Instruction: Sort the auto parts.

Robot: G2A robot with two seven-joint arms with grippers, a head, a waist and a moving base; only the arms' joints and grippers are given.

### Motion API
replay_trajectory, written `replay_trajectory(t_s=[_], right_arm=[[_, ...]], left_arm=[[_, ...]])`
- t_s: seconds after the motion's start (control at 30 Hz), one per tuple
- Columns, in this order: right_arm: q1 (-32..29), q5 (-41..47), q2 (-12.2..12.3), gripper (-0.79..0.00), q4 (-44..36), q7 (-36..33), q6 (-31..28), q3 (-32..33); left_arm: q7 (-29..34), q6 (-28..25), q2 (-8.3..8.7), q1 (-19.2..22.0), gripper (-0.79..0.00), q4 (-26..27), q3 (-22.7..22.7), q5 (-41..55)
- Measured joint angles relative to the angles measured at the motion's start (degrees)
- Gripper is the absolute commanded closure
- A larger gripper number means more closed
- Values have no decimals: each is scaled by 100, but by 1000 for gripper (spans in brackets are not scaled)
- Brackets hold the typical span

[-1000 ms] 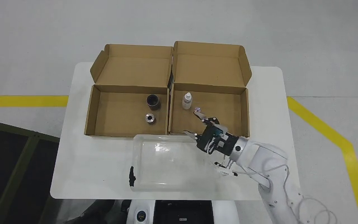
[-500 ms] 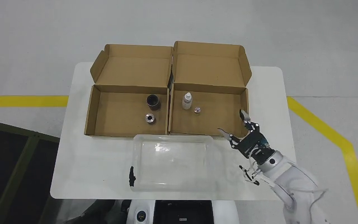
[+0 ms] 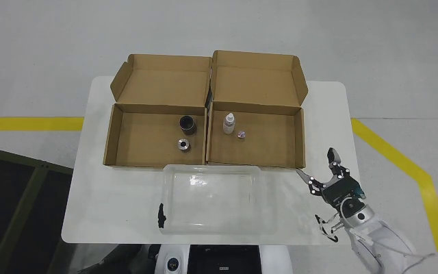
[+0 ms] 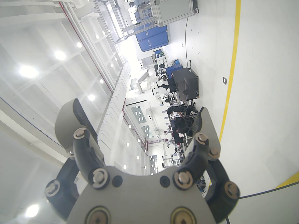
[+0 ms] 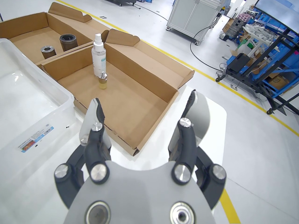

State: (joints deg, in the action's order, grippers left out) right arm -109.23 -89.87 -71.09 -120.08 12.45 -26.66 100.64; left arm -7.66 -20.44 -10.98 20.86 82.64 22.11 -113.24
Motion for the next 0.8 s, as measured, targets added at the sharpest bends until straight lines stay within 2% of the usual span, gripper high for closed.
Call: replay_trajectory(t_s=[0.27,0.8], right_arm=[[75,137,33,-785,61,87,-35,205],[78,140,34,-785,64,92,-36,206]], left_arm=[[0,0,0,0,-785,0,0,0],[0,0,0,0,-785,0,0,0]])
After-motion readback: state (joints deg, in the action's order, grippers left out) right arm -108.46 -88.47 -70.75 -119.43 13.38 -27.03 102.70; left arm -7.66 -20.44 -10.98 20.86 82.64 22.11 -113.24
